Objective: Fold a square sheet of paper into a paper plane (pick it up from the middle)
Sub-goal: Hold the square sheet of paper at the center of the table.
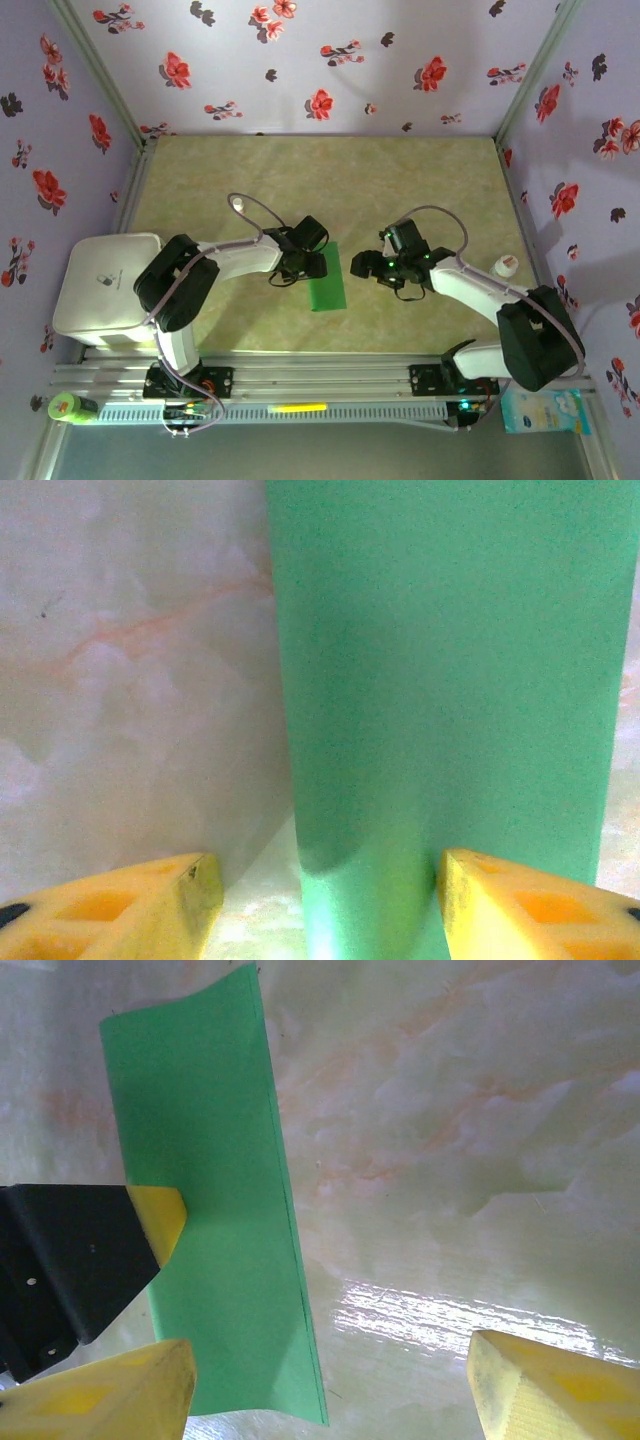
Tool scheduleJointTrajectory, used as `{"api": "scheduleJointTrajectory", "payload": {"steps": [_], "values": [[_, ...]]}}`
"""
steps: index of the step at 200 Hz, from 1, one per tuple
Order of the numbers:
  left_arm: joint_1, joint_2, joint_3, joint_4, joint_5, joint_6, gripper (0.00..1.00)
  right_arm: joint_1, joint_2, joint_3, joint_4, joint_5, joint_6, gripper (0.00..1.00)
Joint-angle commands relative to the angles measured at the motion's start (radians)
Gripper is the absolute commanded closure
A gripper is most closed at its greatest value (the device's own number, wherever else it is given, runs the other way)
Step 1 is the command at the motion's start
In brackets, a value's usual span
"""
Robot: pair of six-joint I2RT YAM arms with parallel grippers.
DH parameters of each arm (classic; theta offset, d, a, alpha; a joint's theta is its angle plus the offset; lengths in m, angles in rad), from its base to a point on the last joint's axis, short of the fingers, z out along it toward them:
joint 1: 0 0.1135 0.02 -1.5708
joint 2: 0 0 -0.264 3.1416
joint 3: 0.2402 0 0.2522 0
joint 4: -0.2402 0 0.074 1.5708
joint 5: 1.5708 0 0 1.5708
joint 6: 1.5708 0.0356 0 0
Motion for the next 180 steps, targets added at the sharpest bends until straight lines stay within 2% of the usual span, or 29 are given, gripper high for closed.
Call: {"api": "scheduleJointTrajectory", "payload": {"steps": [1, 180], "values": [[-0.006, 0.108, -0.039, 0.058, 0.011, -0.003, 0.39, 0.007, -0.019, -0.006, 0.006, 0.024, 0.011, 0.27], [-0.006, 0.094, -0.050, 0.064, 0.009, -0.017, 0.39, 0.007, -0.024, -0.010, 0.019, 0.020, 0.015, 0.26]]}}
